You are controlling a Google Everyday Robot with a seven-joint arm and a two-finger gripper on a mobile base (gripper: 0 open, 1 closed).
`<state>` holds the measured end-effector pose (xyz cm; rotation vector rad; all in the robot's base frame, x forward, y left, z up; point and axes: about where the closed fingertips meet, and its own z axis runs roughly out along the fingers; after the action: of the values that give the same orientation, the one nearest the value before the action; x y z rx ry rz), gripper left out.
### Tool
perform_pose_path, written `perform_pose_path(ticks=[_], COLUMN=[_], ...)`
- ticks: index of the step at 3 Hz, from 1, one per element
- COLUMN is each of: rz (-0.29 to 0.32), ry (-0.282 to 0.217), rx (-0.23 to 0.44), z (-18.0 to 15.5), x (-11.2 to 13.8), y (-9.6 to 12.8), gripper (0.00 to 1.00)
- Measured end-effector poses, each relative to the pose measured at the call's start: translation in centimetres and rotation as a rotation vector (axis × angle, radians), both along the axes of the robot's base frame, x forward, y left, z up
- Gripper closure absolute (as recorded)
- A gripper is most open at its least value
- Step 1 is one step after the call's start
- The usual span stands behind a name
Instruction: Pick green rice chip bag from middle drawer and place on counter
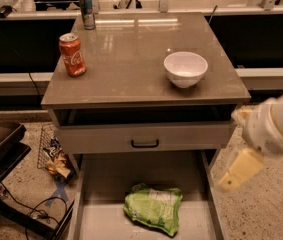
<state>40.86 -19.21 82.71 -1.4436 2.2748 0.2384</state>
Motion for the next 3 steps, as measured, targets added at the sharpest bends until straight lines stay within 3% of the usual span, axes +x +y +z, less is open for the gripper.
perform_pose_path(ticks=[1, 2, 3], rz=[0.003, 0.016, -0.006], ry=[-0.005, -0.01, -0.054], rx=[0.157, 0.267, 0.251], z=[-5.8, -13.3, -12.8], x=[-3.3, -5.2, -3.9], y=[4.1, 9.2, 8.9], gripper=[0.0, 0.0, 0.0])
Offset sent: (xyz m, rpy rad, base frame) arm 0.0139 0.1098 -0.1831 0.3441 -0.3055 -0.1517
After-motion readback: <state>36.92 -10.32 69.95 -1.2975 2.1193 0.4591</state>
